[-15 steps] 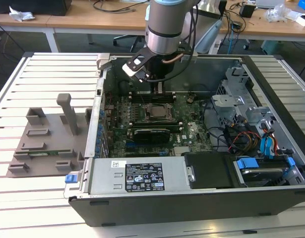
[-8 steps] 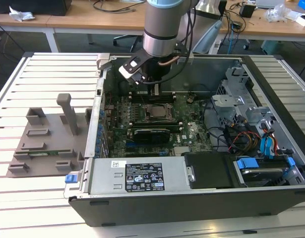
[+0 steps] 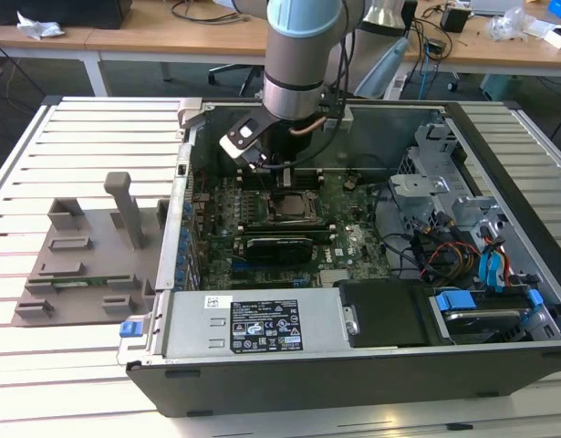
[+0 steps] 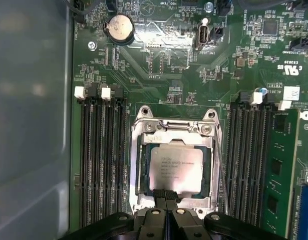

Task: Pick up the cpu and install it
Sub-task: 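Close the cpu cover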

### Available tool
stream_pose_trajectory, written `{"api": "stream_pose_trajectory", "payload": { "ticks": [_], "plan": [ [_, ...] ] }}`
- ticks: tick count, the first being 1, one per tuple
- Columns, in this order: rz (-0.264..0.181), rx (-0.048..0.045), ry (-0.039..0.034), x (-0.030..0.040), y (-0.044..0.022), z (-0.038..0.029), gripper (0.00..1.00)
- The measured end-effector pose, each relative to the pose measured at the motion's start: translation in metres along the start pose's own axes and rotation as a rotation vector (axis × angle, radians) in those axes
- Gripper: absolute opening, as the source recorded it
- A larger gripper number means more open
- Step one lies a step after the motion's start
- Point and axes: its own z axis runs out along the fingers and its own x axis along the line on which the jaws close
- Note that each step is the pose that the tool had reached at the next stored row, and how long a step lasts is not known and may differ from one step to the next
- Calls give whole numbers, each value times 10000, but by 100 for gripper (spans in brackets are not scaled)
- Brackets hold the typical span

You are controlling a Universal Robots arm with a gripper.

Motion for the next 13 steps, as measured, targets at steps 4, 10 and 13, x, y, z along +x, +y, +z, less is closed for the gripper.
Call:
{"api": "stream_pose_trajectory", "payload": {
  "ticks": [4, 10, 13],
  "plan": [
    [0, 0, 0, 0, 1, 28, 11],
    [2, 6, -6, -2, 4, 55, 11],
    [-3, -10, 15, -1, 90, 36, 11]
  ]
}}
